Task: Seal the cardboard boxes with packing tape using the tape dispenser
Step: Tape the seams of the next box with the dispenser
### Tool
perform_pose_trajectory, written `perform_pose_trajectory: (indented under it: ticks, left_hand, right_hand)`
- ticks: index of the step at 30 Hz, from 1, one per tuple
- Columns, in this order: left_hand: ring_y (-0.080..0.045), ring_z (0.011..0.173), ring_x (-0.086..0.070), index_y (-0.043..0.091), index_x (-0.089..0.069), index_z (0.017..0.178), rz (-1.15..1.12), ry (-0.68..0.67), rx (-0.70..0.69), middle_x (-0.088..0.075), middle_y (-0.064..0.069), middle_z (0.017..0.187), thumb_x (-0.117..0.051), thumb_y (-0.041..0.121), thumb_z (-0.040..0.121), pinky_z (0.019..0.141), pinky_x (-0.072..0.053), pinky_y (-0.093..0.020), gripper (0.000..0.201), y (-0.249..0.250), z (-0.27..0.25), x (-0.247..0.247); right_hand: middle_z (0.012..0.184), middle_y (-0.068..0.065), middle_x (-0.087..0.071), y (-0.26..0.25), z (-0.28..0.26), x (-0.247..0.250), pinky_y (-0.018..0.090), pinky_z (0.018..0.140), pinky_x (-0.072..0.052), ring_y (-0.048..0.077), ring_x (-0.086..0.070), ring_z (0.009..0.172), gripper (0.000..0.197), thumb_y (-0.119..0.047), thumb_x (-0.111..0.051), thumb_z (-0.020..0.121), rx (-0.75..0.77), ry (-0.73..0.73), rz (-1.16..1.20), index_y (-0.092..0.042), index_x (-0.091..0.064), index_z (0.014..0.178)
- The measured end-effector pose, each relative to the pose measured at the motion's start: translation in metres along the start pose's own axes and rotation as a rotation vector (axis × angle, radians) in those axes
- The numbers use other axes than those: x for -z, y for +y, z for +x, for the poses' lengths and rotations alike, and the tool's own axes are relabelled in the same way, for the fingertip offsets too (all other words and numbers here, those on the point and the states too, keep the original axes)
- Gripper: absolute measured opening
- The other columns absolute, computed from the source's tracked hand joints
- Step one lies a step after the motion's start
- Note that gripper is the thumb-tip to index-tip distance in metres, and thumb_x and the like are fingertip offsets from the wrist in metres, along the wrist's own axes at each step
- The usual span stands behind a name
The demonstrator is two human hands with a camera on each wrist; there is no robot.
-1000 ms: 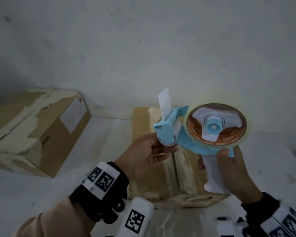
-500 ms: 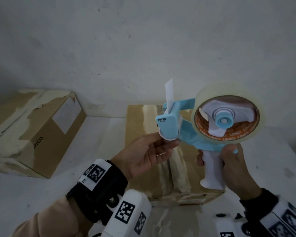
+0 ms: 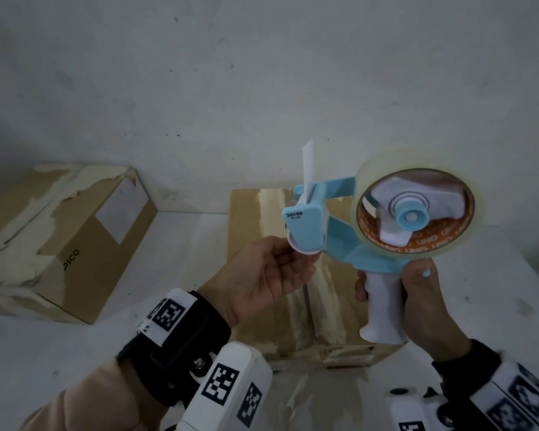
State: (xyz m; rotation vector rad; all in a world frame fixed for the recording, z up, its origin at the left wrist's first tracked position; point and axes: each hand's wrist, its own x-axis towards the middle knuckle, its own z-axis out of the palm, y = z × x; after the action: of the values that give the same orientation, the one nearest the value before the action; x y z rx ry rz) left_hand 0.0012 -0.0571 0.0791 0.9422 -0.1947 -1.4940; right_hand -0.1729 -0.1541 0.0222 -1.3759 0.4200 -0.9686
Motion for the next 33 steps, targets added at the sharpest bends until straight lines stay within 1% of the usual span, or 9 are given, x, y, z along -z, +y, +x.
perform_pose_trajectory:
  ticks: [6, 9, 12, 13, 18, 21, 25, 29, 33]
  left_hand:
    - [-0.004, 0.046, -0.060, 0.003, -0.064, 0.076, 0.067, 0.013, 0.005, -0.065, -0.002, 0.054, -0.050, 0.007, 0.084, 0.048, -0.054, -0.018, 0.017, -0.003, -0.002, -0.004]
    - [-0.004, 0.043, -0.059, 0.004, -0.061, 0.077, 0.090, 0.031, 0.008, -0.064, -0.001, 0.051, -0.048, 0.005, 0.087, 0.046, -0.053, -0.017, 0.017, -0.001, -0.002, -0.005]
    - [-0.003, 0.044, -0.059, 0.006, -0.059, 0.079, 0.146, 0.056, -0.011, -0.065, 0.000, 0.053, -0.046, 0.006, 0.091, 0.046, -0.053, -0.017, 0.018, -0.001, -0.001, -0.004]
    - [-0.003, 0.044, -0.058, 0.007, -0.059, 0.078, 0.176, 0.070, -0.022, -0.065, 0.001, 0.053, -0.045, 0.005, 0.092, 0.046, -0.052, -0.017, 0.020, -0.001, -0.001, -0.003]
    - [-0.005, 0.046, -0.057, 0.004, -0.060, 0.075, 0.270, 0.192, -0.095, -0.063, -0.003, 0.057, -0.047, 0.005, 0.090, 0.048, -0.051, -0.016, 0.020, 0.013, -0.002, 0.019]
    - [-0.014, 0.067, -0.056, 0.003, -0.061, 0.082, 0.350, 0.251, -0.079, -0.059, -0.011, 0.079, -0.049, 0.006, 0.090, 0.053, -0.053, -0.017, 0.015, 0.012, -0.005, 0.032]
    - [-0.012, 0.059, -0.052, 0.004, -0.061, 0.081, 0.434, 0.270, -0.086, -0.056, -0.010, 0.075, -0.048, 0.008, 0.091, 0.047, -0.050, -0.014, 0.016, 0.008, -0.007, 0.029]
    - [-0.004, 0.041, -0.051, 0.004, -0.059, 0.078, 0.478, 0.266, -0.118, -0.054, -0.007, 0.064, -0.050, 0.007, 0.090, 0.044, -0.047, -0.014, 0.016, 0.011, -0.007, 0.028]
    - [-0.003, 0.041, -0.051, 0.003, -0.059, 0.081, 0.477, 0.248, -0.089, -0.056, -0.003, 0.057, -0.052, 0.009, 0.089, 0.046, -0.048, -0.015, 0.012, 0.011, -0.007, 0.028]
  right_hand:
    - [0.057, -0.003, -0.060, -0.002, -0.002, -0.003, 0.023, 0.045, -0.045, 0.014, -0.055, 0.048, 0.057, -0.079, -0.065, 0.052, -0.013, -0.048, 0.044, -0.025, -0.067, 0.072]
    - [0.057, -0.002, -0.059, -0.005, -0.002, -0.002, 0.024, 0.044, -0.045, 0.016, -0.054, 0.047, 0.069, -0.079, -0.062, 0.056, 0.004, -0.063, 0.011, -0.013, -0.064, 0.076]
    - [0.064, -0.020, -0.065, -0.009, -0.002, 0.001, 0.014, 0.047, -0.049, -0.001, -0.061, 0.054, 0.020, -0.050, -0.055, 0.086, 0.125, -0.071, -0.061, -0.035, -0.067, 0.079]
    - [0.069, -0.028, -0.065, -0.010, -0.003, 0.003, 0.009, 0.050, -0.049, -0.009, -0.061, 0.060, 0.023, -0.038, -0.047, 0.094, 0.166, -0.097, -0.065, -0.043, -0.066, 0.082]
    - [0.072, -0.026, -0.066, -0.027, -0.003, 0.012, 0.011, 0.052, -0.049, -0.008, -0.060, 0.060, 0.007, -0.046, -0.060, 0.082, 0.189, -0.167, 0.004, -0.043, -0.065, 0.086]
    - [0.088, -0.025, -0.065, -0.028, -0.006, 0.015, 0.011, 0.056, -0.051, -0.007, -0.060, 0.069, 0.029, -0.049, -0.059, 0.081, 0.161, -0.245, -0.049, -0.032, -0.056, 0.105]
    - [0.082, -0.015, -0.064, -0.024, 0.000, 0.018, 0.022, 0.050, -0.051, 0.011, -0.058, 0.058, 0.054, -0.054, -0.067, 0.074, 0.074, -0.262, -0.051, -0.015, -0.048, 0.105]
    - [0.073, -0.021, -0.063, -0.027, 0.002, 0.017, 0.016, 0.048, -0.048, 0.004, -0.056, 0.052, 0.031, -0.063, -0.069, 0.066, 0.089, -0.302, -0.022, -0.043, -0.061, 0.089]
    - [0.081, -0.026, -0.063, -0.027, 0.004, 0.015, 0.015, 0.049, -0.049, 0.000, -0.058, 0.058, 0.030, -0.048, -0.066, 0.078, 0.148, -0.316, -0.033, -0.033, -0.053, 0.100]
